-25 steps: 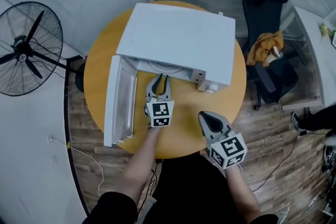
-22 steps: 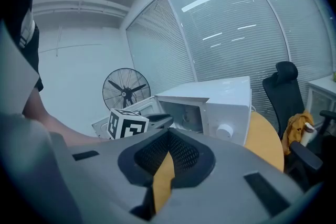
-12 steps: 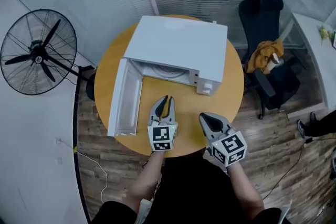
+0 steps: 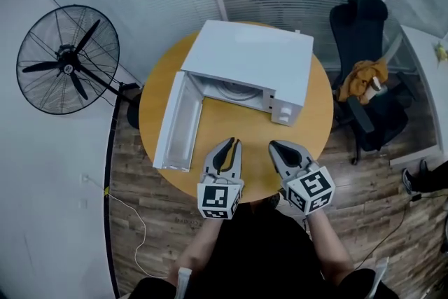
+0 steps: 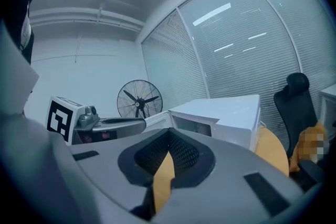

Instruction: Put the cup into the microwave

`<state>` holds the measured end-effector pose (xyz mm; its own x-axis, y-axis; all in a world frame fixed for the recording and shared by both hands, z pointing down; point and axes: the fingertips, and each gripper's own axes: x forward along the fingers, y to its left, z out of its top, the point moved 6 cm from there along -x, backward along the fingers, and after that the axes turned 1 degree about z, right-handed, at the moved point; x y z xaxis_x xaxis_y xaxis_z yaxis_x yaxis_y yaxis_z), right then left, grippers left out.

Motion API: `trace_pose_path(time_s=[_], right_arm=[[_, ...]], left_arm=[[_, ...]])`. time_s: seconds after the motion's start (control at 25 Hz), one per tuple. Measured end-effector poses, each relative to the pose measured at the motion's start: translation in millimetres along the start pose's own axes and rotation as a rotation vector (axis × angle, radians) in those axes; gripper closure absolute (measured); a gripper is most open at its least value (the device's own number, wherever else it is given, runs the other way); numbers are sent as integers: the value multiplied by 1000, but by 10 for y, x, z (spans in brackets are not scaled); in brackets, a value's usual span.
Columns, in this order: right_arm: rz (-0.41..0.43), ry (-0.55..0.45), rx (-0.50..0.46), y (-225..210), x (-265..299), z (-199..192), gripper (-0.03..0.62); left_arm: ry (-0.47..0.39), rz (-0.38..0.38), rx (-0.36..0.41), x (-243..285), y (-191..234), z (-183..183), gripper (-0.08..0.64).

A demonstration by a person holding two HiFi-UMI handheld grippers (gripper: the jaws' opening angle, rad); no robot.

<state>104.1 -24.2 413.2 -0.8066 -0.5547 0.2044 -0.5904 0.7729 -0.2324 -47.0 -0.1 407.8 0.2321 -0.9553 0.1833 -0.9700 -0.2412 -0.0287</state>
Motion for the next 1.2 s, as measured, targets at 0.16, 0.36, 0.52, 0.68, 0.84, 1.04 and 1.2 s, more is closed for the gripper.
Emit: trace_pose_path(time_s=[0.16,0.36,0.52,0.68,0.84,1.04,1.2], right_arm=[[21,-10,-12,54,40,54,583],[42,-13,-26,121,98,91,583],[55,-17,-33,146,141,119,583],[56,-18,-46,152,169,135,583],[66,-16,-69,168,172,143,583],[66,-13,-78,151,193,144,583],[74,-14,-74,154,205,142,583]], left_arm=[[3,1,-34,-136,29,80,540],[-5,3,-55,-222,100,139,559],[-13,5,-69,-223,164,196,563],[-11,3,-76,-200,197,204,562],[-4,3,-78,-184,204,183,563],[3,2,-77,-151,196,175,563],[9,1,-76,-142,190,160,563]])
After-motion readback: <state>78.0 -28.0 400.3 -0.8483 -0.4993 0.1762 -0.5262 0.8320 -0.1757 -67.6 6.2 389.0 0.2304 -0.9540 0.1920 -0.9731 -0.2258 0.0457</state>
